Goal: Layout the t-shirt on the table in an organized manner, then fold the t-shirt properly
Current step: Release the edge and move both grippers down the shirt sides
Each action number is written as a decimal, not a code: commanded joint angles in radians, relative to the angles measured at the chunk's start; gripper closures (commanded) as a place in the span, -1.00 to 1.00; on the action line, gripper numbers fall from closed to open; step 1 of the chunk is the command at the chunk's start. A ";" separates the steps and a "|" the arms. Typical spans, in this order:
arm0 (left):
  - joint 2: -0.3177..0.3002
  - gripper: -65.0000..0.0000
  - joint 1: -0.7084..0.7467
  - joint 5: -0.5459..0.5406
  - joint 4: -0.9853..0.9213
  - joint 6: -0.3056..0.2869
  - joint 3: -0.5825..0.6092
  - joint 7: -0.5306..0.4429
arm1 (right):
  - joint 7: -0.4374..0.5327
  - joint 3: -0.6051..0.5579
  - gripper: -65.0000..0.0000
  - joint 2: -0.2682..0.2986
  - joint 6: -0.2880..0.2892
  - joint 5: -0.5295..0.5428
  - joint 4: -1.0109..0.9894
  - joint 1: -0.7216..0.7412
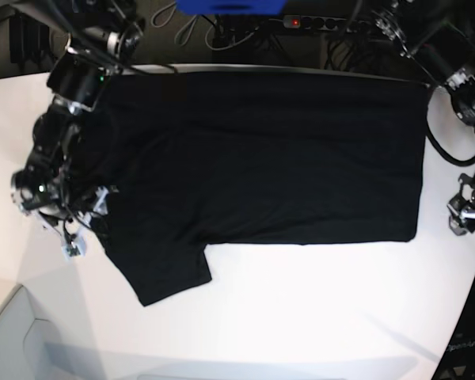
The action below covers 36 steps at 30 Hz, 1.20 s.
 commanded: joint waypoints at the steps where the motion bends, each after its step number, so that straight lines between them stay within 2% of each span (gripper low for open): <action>1: -0.038 -0.28 -0.034 -0.012 -0.011 -0.002 0.025 -0.011 | 0.049 -0.001 -0.21 0.018 -0.004 0.006 -0.048 0.063; 4: -0.082 -0.28 -0.091 -0.001 -0.125 -0.002 0.130 -0.036 | 0.190 -0.001 -0.21 0.048 -0.004 0.009 -0.252 0.149; 8: -0.102 -0.28 -0.134 0.092 -0.232 -0.002 0.214 -0.165 | 0.382 -0.001 -0.23 0.059 -0.004 0.009 -0.436 0.210; 15: -0.105 -0.28 -0.151 0.169 -0.378 -0.007 0.286 -0.326 | 0.603 -0.001 -0.23 0.082 -0.004 0.009 -0.559 0.224; 23: -0.105 -0.28 -0.169 0.169 -0.523 -0.008 0.291 -0.427 | 0.675 -0.002 -0.23 0.111 -0.106 0.009 -0.573 0.220; 27: -0.105 -0.28 -0.185 0.171 -0.571 -0.008 0.292 -0.468 | 0.695 -0.002 -0.23 0.113 -0.180 0.009 -0.583 0.206; 36: -0.105 -0.28 -0.189 0.171 -0.577 -0.010 0.311 -0.481 | 0.698 -0.002 -0.22 0.127 -0.192 0.009 -0.676 0.195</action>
